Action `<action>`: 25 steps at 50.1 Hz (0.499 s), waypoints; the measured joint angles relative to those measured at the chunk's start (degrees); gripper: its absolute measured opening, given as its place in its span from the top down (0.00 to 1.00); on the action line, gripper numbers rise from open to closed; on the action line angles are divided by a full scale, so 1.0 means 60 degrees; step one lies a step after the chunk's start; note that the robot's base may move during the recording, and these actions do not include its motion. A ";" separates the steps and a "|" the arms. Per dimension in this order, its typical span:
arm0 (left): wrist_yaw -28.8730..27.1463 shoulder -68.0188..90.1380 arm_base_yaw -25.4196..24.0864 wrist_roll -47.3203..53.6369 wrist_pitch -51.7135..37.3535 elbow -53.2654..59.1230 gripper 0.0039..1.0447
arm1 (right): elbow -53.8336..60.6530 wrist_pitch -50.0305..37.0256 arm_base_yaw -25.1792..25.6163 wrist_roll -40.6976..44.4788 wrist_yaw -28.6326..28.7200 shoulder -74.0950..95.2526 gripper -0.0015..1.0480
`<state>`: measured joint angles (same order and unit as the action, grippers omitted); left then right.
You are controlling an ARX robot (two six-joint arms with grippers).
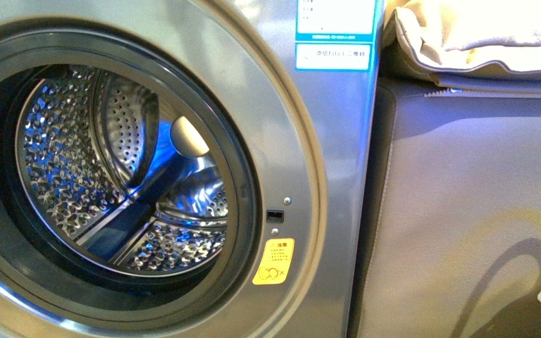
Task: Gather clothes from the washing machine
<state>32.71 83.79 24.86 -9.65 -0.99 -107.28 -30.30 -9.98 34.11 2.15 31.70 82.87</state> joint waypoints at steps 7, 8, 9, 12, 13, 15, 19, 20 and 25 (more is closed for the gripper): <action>0.0000 0.0000 0.0004 0.0000 0.0000 0.0000 0.06 | 0.0000 0.0200 -0.0044 -0.0288 0.0339 -0.0637 0.07; 0.0000 0.0000 0.0004 0.0000 0.0000 0.0000 0.06 | 0.0000 0.0200 -0.0080 -0.0368 0.0386 -0.0754 0.07; 0.0000 0.0000 0.0004 0.0000 0.0000 0.0000 0.06 | -0.0004 0.0200 -0.0120 -0.0466 0.0441 -0.0871 0.07; 0.0000 0.0000 0.0004 0.0000 0.0000 0.0000 0.06 | -0.0033 0.0200 -0.0299 -0.0670 0.0481 -0.1290 0.07; 0.0000 0.0000 0.0004 0.0000 0.0000 0.0000 0.06 | -0.0051 0.0164 -0.0379 -0.0696 0.0477 -0.1446 0.07; 0.0000 0.0000 0.0004 0.0000 0.0000 0.0000 0.06 | -0.0084 0.0015 -0.0554 -0.0725 0.0455 -0.1781 0.07; 0.0000 0.0000 0.0004 0.0000 0.0000 0.0000 0.06 | -0.0153 -0.0419 -0.0951 -0.0874 0.0346 -0.2539 0.07; 0.0000 0.0000 0.0004 0.0000 0.0000 0.0000 0.06 | -0.0164 -0.0557 -0.1064 -0.0903 0.0302 -0.2750 0.07; 0.0000 0.0000 0.0004 0.0000 0.0000 0.0000 0.06 | -0.0175 -0.1348 -0.1665 -0.1169 -0.0022 -0.3803 0.07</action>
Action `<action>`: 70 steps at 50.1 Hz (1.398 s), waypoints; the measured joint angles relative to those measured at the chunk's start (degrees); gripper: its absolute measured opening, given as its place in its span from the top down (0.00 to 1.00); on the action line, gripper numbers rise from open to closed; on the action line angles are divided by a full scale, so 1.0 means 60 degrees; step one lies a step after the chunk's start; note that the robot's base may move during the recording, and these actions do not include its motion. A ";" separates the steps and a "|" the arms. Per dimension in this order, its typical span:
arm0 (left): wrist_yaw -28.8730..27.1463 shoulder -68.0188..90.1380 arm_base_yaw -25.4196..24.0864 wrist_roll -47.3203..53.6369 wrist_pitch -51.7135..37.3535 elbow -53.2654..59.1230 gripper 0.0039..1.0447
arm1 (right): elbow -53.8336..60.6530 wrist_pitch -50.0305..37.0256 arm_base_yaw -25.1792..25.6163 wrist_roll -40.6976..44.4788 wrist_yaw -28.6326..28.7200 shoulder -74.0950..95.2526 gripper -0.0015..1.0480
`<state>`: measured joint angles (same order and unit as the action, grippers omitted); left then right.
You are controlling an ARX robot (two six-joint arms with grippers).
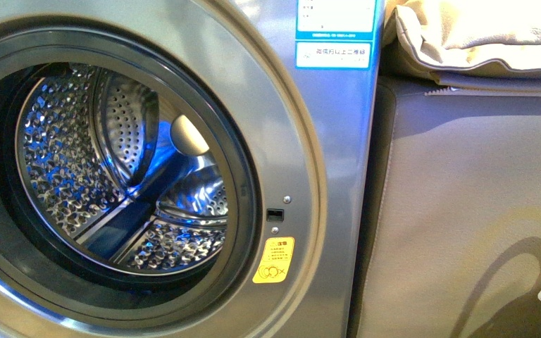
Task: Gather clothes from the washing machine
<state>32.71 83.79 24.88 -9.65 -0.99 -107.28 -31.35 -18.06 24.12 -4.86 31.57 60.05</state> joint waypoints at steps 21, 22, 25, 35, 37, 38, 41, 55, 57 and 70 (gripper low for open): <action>-0.0004 0.0000 0.0000 0.0000 0.0000 0.0000 0.06 | 0.1421 0.1209 -0.3938 0.0528 -0.5151 -0.4645 0.37; -0.0004 0.0000 0.0000 0.0000 0.0000 0.0000 0.06 | 0.1577 0.1206 -0.3952 0.0565 -0.5191 -0.4710 0.40; -0.0007 0.0000 -0.0004 0.0000 0.0000 0.0000 0.06 | 0.1953 0.1147 -0.3963 0.0630 -0.5264 -0.4812 0.48; -0.0004 0.0000 0.0000 0.0000 0.0000 -0.0004 0.06 | 0.2947 0.0856 -0.3989 0.0750 -0.5253 -0.5563 0.80; -0.0004 -0.0004 0.0000 0.0000 0.0000 -0.0004 0.06 | 0.3115 0.0827 -0.3989 0.0754 -0.5253 -0.5708 0.87; -0.0004 -0.0004 0.0000 0.0000 0.0000 -0.0004 0.06 | 0.3198 0.0812 -0.3989 0.0754 -0.5253 -0.5778 0.90; -0.0266 0.0000 0.0040 0.0080 0.0127 -0.0066 0.06 | 0.3424 0.0794 -0.3989 0.0790 -0.5253 -0.5960 0.99; -0.5941 -0.0040 -0.0656 0.0856 0.4222 -0.1894 0.06 | 0.4218 0.0849 -0.3993 0.0783 -0.5249 -0.6849 0.98; -0.6080 -0.0229 -0.0903 0.0856 0.4204 -0.1759 0.06 | 0.4291 0.0885 -0.3993 0.0783 -0.5253 -0.6958 0.98; -0.6481 -0.1792 -0.2116 0.0674 0.3428 0.0240 0.06 | 0.4626 0.1158 -0.3993 0.0783 -0.5253 -0.7577 0.98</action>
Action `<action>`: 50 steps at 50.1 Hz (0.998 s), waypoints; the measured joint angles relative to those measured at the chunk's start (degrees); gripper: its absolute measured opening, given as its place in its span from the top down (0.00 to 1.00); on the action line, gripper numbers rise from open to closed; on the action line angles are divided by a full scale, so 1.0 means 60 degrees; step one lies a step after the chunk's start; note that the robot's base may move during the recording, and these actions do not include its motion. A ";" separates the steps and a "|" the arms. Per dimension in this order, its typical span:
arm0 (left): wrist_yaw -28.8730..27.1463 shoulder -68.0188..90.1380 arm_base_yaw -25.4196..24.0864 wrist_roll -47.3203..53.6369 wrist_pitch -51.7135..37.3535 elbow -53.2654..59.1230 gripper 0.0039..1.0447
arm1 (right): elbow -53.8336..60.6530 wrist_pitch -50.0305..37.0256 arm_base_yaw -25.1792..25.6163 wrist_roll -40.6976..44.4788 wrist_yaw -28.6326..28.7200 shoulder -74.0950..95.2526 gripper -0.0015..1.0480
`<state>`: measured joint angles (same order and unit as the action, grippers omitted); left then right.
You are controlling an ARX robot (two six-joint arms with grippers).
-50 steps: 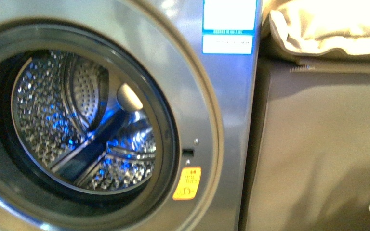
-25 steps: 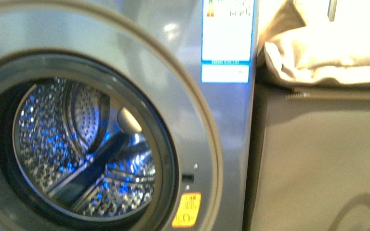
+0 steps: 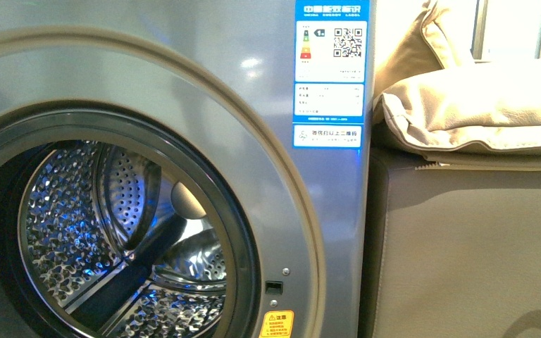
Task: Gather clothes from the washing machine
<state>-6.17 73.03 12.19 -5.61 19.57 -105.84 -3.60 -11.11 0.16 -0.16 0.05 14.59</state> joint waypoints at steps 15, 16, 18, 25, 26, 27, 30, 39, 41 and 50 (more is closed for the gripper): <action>-0.0463 -0.2863 -0.0423 0.0638 -0.0386 0.4612 0.37 | 0.0291 0.0313 0.0000 0.0000 0.0000 -0.0619 0.98; -0.0433 -0.3133 -0.0463 0.0685 -0.0641 0.5144 0.41 | 0.0372 0.0248 0.0000 0.0000 -0.0004 -0.0685 0.98; -0.0368 -0.3770 -0.0586 0.0729 -0.1217 0.6437 0.49 | 0.0503 0.0816 0.0000 0.0004 0.0000 -0.1239 0.98; -0.0109 -0.5031 -0.0885 0.0798 -0.2455 0.9242 0.72 | 0.0546 0.1792 -0.0004 0.0000 0.0000 -0.2364 0.98; -0.0025 -0.5176 -0.0922 0.0805 -0.2605 0.9613 0.75 | 0.0546 0.1796 -0.0007 0.0000 0.0000 -0.2386 0.98; 0.0033 -0.5322 -0.0958 0.0823 -0.2750 0.9959 0.78 | 0.0546 0.1803 -0.0007 0.0000 0.0000 -0.2386 0.98; 0.0117 -0.5672 -0.1031 0.0845 -0.3085 1.0779 0.87 | 0.0546 0.1836 -0.0007 0.0004 0.0000 -0.2386 0.98; 0.0969 -0.6583 -0.1869 0.0871 -0.3905 1.2735 0.97 | 0.0546 0.1840 -0.0007 0.0000 0.0000 -0.2390 0.98; 0.0951 -0.6798 -0.1974 0.0867 -0.4062 1.3114 0.97 | 0.0546 0.1840 -0.0007 0.0000 0.0000 -0.2390 0.98; 0.1035 -0.7552 -0.2007 0.0867 -0.4583 1.4393 0.97 | 0.0546 0.1840 -0.0007 0.0004 0.0000 -0.2390 0.98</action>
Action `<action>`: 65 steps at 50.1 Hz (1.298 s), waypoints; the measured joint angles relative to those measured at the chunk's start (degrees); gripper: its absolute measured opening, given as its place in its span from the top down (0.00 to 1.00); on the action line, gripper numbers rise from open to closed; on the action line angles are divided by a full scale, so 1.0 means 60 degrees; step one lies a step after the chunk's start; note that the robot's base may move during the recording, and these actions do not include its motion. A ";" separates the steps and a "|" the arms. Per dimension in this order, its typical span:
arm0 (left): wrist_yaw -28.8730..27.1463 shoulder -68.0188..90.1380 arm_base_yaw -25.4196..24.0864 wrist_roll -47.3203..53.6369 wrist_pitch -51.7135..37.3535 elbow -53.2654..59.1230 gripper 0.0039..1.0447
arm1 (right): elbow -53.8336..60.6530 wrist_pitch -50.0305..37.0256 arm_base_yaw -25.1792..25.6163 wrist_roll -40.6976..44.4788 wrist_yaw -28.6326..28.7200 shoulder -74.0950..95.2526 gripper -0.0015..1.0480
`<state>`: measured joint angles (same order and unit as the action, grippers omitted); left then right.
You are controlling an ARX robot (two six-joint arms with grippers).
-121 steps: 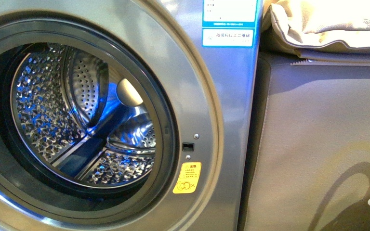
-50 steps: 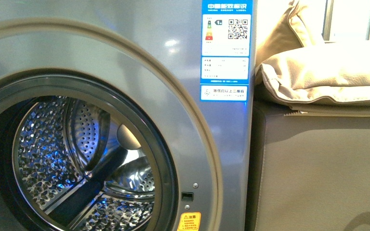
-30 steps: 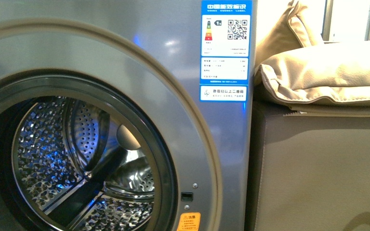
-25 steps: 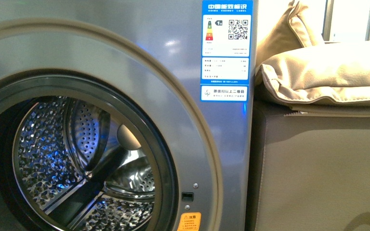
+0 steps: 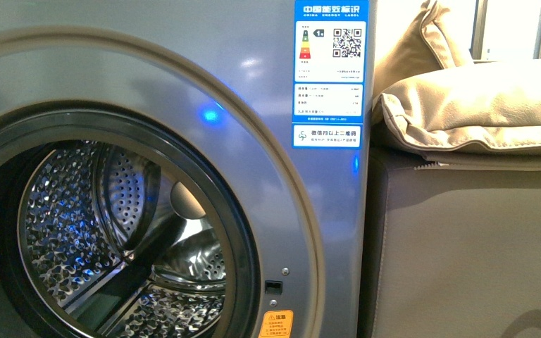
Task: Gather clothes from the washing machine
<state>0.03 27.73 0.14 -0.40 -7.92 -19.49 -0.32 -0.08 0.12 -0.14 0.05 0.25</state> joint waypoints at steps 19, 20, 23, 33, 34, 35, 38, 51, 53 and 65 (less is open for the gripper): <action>0.0000 -0.1392 -0.0004 0.0004 -0.0375 0.1781 0.97 | 0.0000 0.0000 0.0000 0.0000 0.0000 0.0000 0.98; 0.0000 -0.1450 -0.0004 0.0004 -0.0375 0.1832 0.97 | 0.0000 0.0000 0.0000 -0.0004 0.0000 0.0000 0.98; -0.0004 -0.1614 -0.0004 0.0004 -0.0375 0.1982 0.97 | 0.0000 0.0000 0.0000 -0.0004 0.0000 0.0000 0.98; 0.0000 -0.2102 -0.0004 0.0004 -0.0339 0.2368 0.97 | 0.0000 0.0000 0.0000 0.0000 0.0000 0.0000 0.98; -0.0004 -0.2149 -0.0004 0.0004 -0.0324 0.2397 0.97 | 0.0000 0.0000 0.0000 -0.0004 0.0000 0.0000 0.98; 0.0000 -0.2197 -0.0004 0.0004 -0.0302 0.2430 0.97 | 0.0000 0.0000 0.0000 -0.0004 0.0000 0.0000 0.98; 0.0000 -0.2357 -0.0004 0.0004 -0.0244 0.2532 0.97 | 0.0000 0.0000 0.0000 -0.0004 0.0000 0.0000 0.98; 0.0000 -0.3136 -0.0004 0.0004 0.0342 0.2765 0.97 | 0.0000 0.0000 0.0000 0.0000 0.0000 0.0000 0.98; -0.0004 -0.3617 -0.0004 0.0004 0.0954 0.2779 0.97 | 0.0000 0.0000 0.0000 0.0000 0.0000 0.0000 0.98; -0.0004 -0.4583 -0.0004 0.0004 0.1326 0.3169 0.97 | 0.0000 0.0007 0.0000 0.0000 0.0004 0.0000 0.98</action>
<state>0.01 0.23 0.12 -0.38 0.03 -0.47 -0.32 -0.03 0.12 -0.14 0.08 0.25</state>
